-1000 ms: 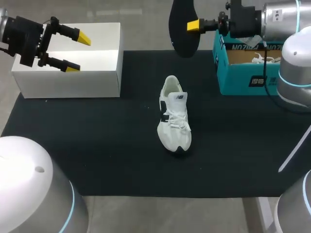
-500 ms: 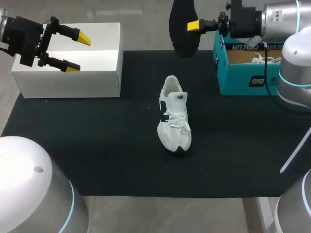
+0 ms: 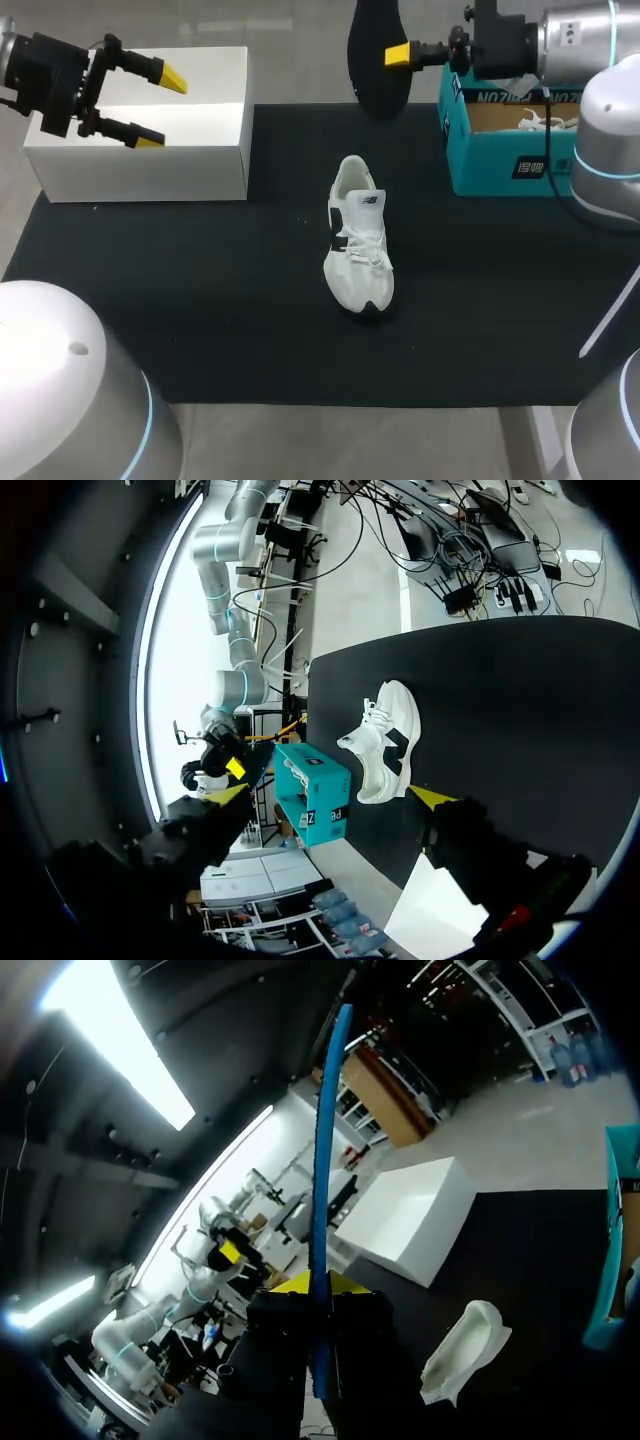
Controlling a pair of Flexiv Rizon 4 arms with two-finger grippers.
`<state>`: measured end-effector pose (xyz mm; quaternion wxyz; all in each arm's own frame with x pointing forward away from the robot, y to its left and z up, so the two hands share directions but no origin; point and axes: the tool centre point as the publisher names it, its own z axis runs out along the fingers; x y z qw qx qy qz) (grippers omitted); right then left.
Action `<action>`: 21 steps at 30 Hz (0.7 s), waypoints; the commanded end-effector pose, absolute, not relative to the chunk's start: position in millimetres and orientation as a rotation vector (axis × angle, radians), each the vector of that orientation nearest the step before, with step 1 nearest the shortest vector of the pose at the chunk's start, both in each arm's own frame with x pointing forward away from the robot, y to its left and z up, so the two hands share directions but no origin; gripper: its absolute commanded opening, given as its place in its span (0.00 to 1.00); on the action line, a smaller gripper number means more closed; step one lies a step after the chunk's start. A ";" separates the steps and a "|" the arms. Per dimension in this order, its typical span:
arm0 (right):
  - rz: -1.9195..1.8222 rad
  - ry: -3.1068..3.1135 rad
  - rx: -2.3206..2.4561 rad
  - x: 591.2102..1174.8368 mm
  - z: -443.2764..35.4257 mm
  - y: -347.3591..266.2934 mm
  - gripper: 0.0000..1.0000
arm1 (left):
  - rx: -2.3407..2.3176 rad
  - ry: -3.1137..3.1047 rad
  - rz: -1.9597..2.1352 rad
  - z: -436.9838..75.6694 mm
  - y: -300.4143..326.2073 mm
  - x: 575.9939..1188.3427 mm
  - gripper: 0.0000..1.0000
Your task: Take the shoe out of the shoebox, open the shoe tongue, remove and reinsert the insole, then place the shoe into the shoebox
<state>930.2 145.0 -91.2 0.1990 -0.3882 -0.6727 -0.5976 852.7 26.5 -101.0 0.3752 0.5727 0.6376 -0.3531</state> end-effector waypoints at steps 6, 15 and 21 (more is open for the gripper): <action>-1.671 -1.861 -1.107 940.3 -131.6 161.0 0.00 | 1.470 1.634 -0.904 -100.8 26.5 854.1 1.00; -1.629 -1.878 -1.083 953.8 -180.6 173.0 0.00 | 1.470 1.634 -0.904 -100.8 26.5 854.1 1.00; -1.620 -1.860 -1.084 953.9 -185.3 174.3 0.00 | 1.470 1.634 -0.904 -100.8 26.5 854.1 1.00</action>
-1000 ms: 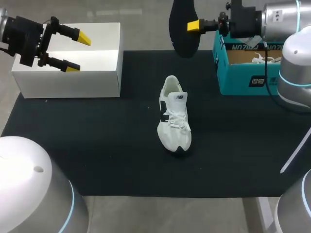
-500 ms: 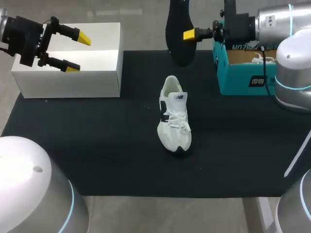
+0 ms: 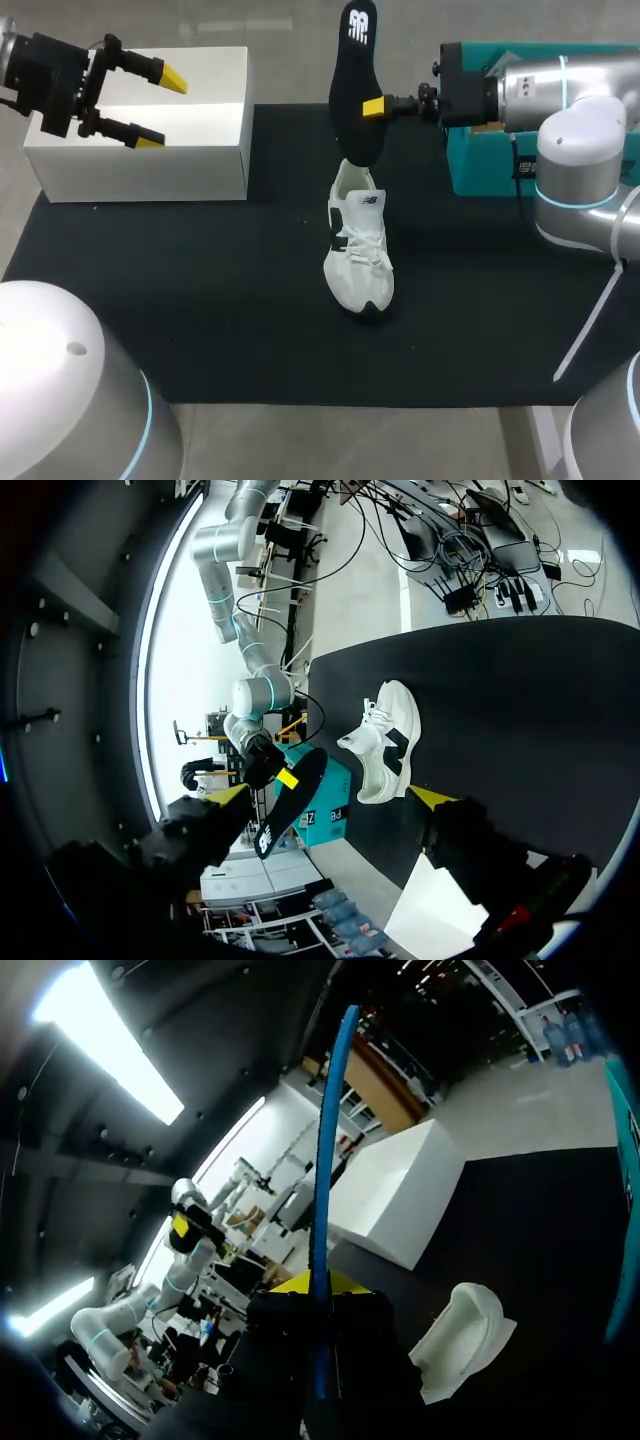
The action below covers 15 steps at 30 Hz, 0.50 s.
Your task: Take the shoe out of the shoebox, open the shoe tongue, remove and reinsert the insole, then place the shoe into the shoebox
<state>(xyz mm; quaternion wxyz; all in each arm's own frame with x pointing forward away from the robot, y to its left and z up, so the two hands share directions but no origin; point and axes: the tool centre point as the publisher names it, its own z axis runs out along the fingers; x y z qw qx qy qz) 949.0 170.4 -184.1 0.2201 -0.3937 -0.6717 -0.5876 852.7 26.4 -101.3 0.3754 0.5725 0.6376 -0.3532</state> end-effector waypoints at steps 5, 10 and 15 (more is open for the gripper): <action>-1.620 -1.860 -1.084 953.9 -185.3 174.3 0.00 | 1.470 1.634 -0.904 -100.8 26.5 854.1 1.00; -1.620 -1.860 -1.084 953.9 -185.3 174.3 0.00 | 1.470 1.634 -0.904 -100.8 26.5 854.1 1.00; -1.635 -1.940 -1.023 972.7 -213.4 183.2 0.00 | 1.470 1.634 -0.904 -100.8 26.5 854.1 1.00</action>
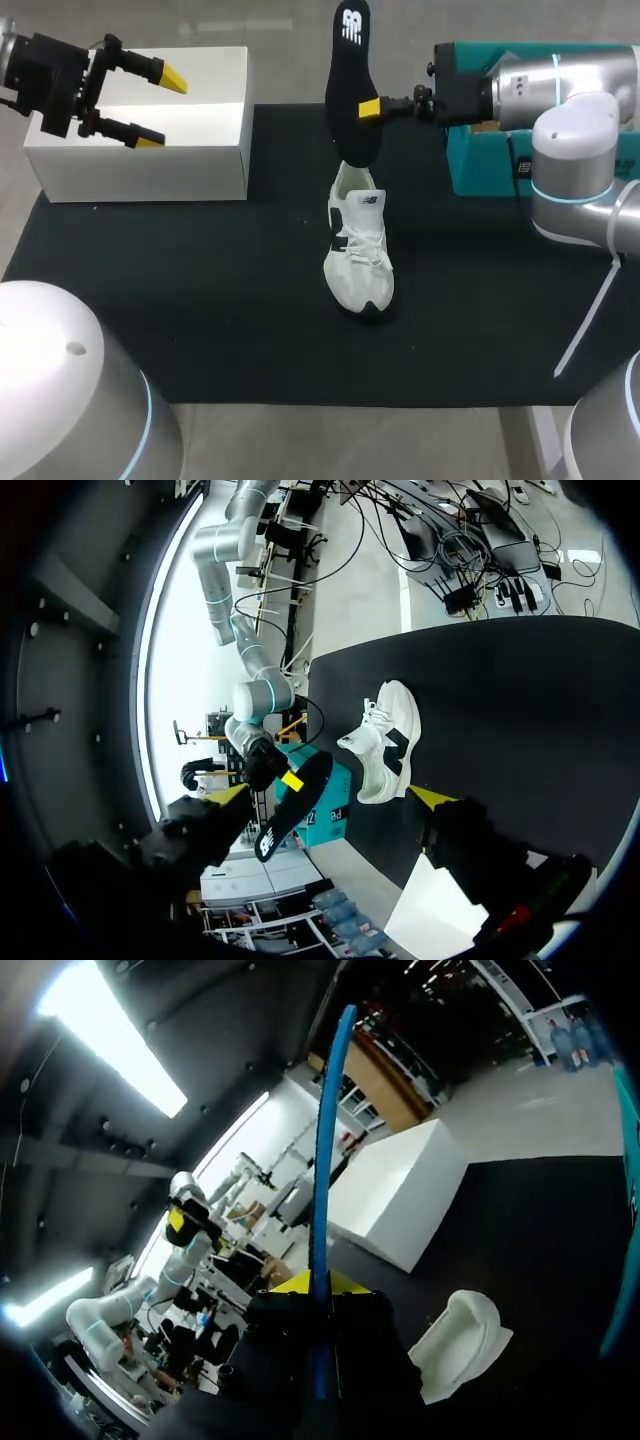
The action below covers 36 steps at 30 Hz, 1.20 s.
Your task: Take the shoe out of the shoebox, open the shoe tongue, remove and reinsert the insole, then place the shoe into the shoebox
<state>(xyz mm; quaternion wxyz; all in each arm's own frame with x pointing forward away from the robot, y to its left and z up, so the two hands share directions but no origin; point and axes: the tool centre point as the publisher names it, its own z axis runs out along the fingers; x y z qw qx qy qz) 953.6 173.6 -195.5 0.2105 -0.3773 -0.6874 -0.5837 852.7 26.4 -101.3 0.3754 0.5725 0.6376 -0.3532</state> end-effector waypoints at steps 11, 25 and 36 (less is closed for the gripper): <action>-1.670 -1.997 -1.018 999.0 -253.9 177.2 0.00 | 1.470 1.634 -0.904 -100.8 26.5 854.1 1.00; -1.727 -2.010 -1.061 1000.7 -290.5 165.8 0.00 | 1.470 1.634 -0.904 -100.8 26.5 854.1 1.00; -1.734 -2.034 -1.065 1000.1 -309.9 164.6 0.00 | 1.470 1.634 -0.904 -100.8 26.5 854.1 1.00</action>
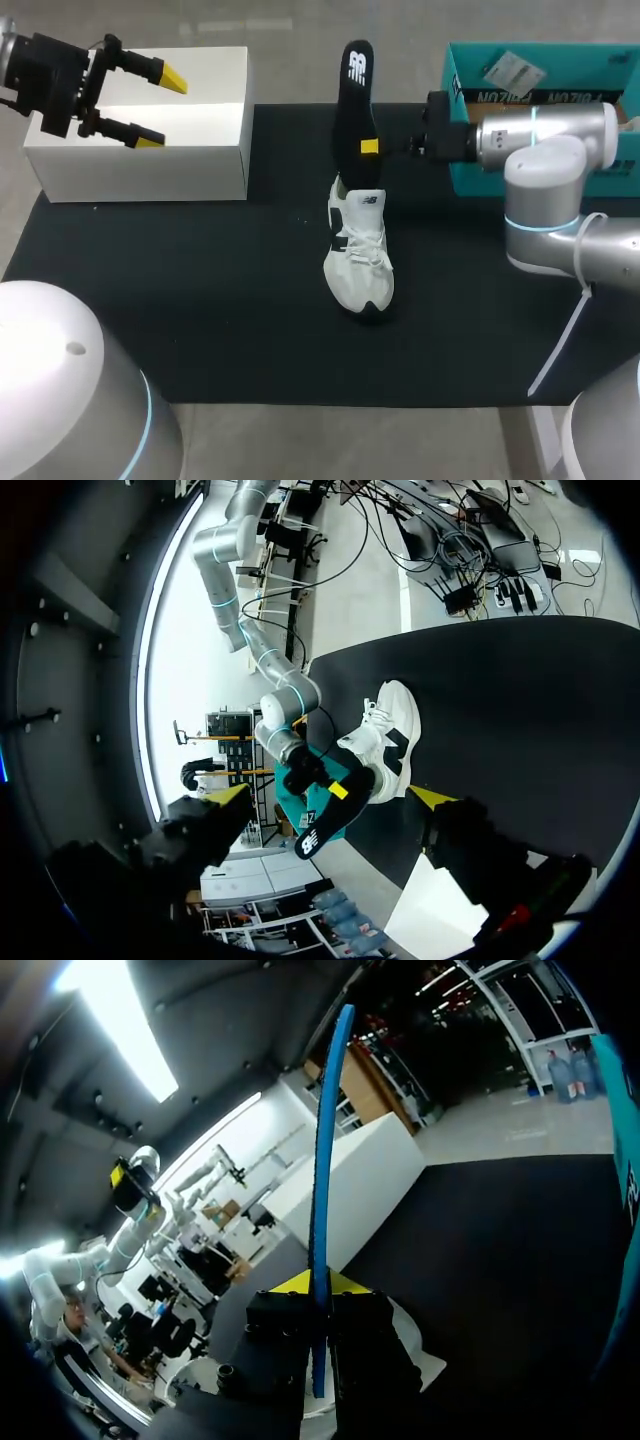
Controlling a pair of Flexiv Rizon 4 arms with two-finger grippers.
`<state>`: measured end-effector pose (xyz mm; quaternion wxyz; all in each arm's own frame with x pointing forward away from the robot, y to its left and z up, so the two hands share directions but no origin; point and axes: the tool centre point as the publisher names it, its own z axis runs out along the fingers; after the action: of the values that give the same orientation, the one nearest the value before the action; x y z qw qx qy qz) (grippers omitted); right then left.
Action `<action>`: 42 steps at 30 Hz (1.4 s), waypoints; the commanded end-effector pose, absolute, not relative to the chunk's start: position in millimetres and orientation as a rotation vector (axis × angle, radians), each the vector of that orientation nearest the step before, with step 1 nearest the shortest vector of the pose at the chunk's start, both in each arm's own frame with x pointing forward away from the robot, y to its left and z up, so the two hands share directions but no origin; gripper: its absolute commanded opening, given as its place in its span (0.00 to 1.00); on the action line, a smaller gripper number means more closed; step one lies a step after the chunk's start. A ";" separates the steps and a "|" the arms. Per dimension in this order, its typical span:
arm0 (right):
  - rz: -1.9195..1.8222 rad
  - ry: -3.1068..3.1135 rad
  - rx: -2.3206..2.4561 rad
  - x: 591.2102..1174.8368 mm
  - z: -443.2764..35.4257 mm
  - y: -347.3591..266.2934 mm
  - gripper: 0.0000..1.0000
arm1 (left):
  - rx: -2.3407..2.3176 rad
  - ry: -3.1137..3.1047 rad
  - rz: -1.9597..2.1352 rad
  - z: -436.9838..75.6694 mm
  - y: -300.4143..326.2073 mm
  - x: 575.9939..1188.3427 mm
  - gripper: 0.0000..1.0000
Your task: Take the shoe out of the shoebox, open the shoe tongue, remove and reinsert the insole, then place the shoe into the shoebox
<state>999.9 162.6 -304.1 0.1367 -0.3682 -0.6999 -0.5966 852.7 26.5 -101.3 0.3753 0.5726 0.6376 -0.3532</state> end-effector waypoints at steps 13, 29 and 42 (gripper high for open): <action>-1.737 -2.113 -1.033 974.6 -335.4 168.8 0.00 | 1.470 1.634 -0.904 -100.8 26.5 854.1 1.00; -1.619 -2.024 -1.133 934.8 -351.3 181.3 0.00 | 1.470 1.634 -0.904 -100.8 26.5 854.1 1.00; -1.601 -2.078 -1.104 945.5 -335.9 180.8 1.00 | 1.470 1.634 -0.904 -100.8 26.5 854.1 1.00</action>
<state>939.6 180.1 -342.9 0.1452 -0.3863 -0.7162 -0.5627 852.7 26.5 -101.2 0.3753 0.5726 0.6376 -0.3532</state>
